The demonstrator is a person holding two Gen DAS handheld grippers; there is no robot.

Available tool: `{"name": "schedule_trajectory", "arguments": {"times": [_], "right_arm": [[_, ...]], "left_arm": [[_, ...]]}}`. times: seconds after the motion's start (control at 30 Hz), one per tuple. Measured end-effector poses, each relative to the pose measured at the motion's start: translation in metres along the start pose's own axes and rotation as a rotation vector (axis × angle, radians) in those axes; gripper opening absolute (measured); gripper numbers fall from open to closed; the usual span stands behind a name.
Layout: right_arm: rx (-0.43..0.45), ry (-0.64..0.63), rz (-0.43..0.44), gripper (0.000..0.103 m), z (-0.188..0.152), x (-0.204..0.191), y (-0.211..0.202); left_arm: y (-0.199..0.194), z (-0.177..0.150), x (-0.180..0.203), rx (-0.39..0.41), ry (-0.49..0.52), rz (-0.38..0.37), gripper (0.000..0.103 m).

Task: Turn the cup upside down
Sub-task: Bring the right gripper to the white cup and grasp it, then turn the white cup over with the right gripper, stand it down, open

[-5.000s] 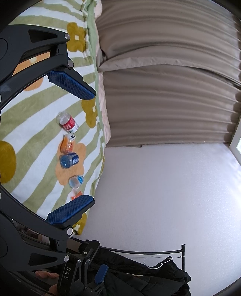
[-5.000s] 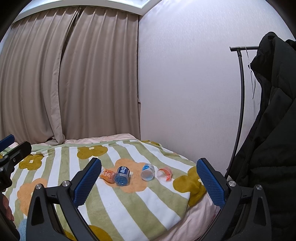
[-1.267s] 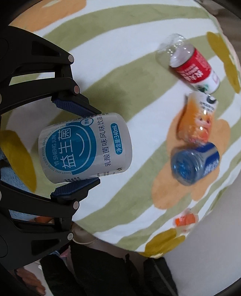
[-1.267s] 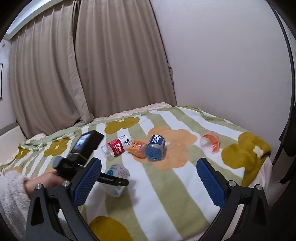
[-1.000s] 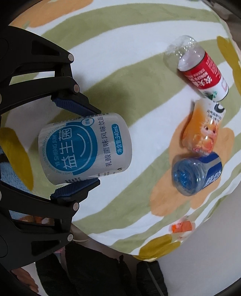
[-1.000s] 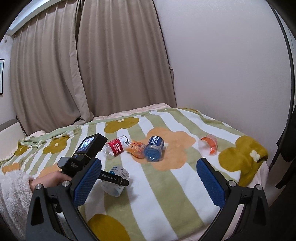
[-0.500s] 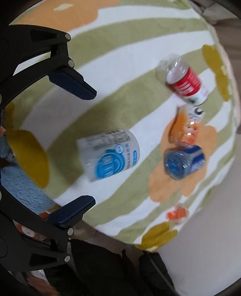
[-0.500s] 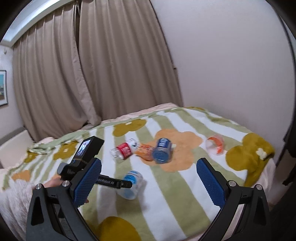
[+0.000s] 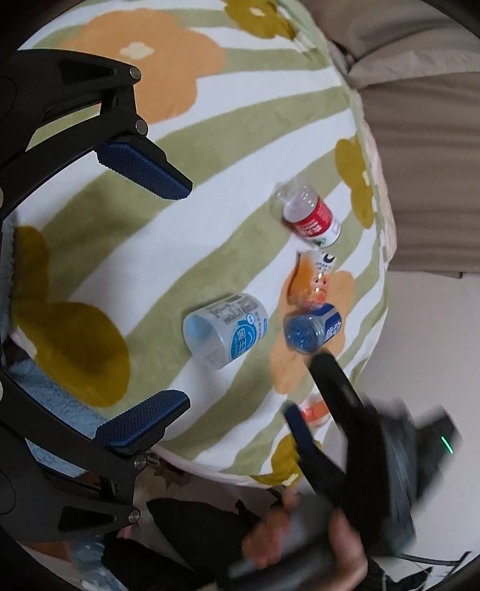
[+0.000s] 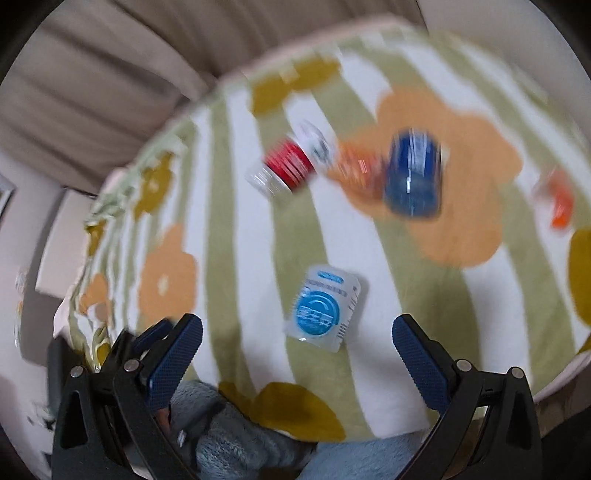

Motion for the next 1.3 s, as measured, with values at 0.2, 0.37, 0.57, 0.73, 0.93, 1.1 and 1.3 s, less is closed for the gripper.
{"name": "schedule_trajectory", "arguments": {"times": [0.2, 0.37, 0.57, 0.73, 0.93, 1.1, 1.3], "right_arm": [[-0.149, 0.115, 0.017, 0.089, -0.003, 0.019, 0.059], [-0.187, 0.15, 0.004, 0.08, -0.003, 0.026, 0.078], [-0.208, 0.156, 0.028, 0.059, 0.002, 0.026, 0.088], [-0.124, 0.102, 0.003, 0.058, 0.011, 0.018, 0.068], [0.463, -0.152, -0.059, 0.058, 0.017, -0.019, -0.024], [0.701, -0.349, -0.238, 0.058, -0.004, -0.023, -0.012], [0.752, -0.442, -0.331, 0.058, -0.013, -0.015, 0.025]], "left_arm": [[0.001, 0.005, -0.004, 0.005, -0.056, -0.063, 0.103], [0.004, 0.006, -0.01, -0.002, -0.1, -0.09, 0.103], [0.007, 0.005, -0.014, -0.009, -0.124, -0.109, 0.103], [0.003, 0.006, -0.015, -0.005, -0.133, -0.122, 0.103], [-0.031, 0.024, -0.017, 0.039, -0.105, -0.071, 0.103], [-0.069, 0.039, -0.023, 0.11, -0.104, -0.003, 0.103], [-0.086, 0.036, -0.043, 0.112, -0.14, 0.057, 0.103]]}}
Point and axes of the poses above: each gripper's, at about its wrist camera, not at the fingertips, and y roughly the way its jaws point, x to its right, z to its top, the point moved 10 cm from there along y, roughly the way its jaws point, and after that the axes turned 9 degrees about -y, right-handed, at the moved point
